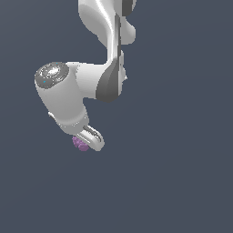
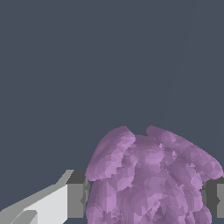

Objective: Pick up the object and move it to a goal position.

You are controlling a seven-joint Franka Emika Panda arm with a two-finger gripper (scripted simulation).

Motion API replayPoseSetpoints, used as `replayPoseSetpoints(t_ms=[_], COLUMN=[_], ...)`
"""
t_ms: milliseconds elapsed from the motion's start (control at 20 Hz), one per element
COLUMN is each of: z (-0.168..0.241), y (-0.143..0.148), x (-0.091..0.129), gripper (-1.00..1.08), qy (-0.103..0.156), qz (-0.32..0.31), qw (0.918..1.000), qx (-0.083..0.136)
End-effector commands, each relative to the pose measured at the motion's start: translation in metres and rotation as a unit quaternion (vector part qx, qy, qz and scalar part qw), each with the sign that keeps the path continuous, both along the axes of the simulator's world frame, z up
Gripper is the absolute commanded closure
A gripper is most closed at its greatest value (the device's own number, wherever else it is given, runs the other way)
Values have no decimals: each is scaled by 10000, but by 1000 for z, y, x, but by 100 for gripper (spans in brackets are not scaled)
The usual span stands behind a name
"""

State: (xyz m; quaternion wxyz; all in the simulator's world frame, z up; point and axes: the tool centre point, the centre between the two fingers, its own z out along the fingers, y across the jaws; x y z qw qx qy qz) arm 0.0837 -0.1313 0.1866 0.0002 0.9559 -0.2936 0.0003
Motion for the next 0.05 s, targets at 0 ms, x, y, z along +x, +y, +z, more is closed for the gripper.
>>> replayPoseSetpoints(t_ms=[0], z=[1], y=[-1], x=[1], gripper=[108], qy=[2], qz=[3], qw=[10000], qx=[1])
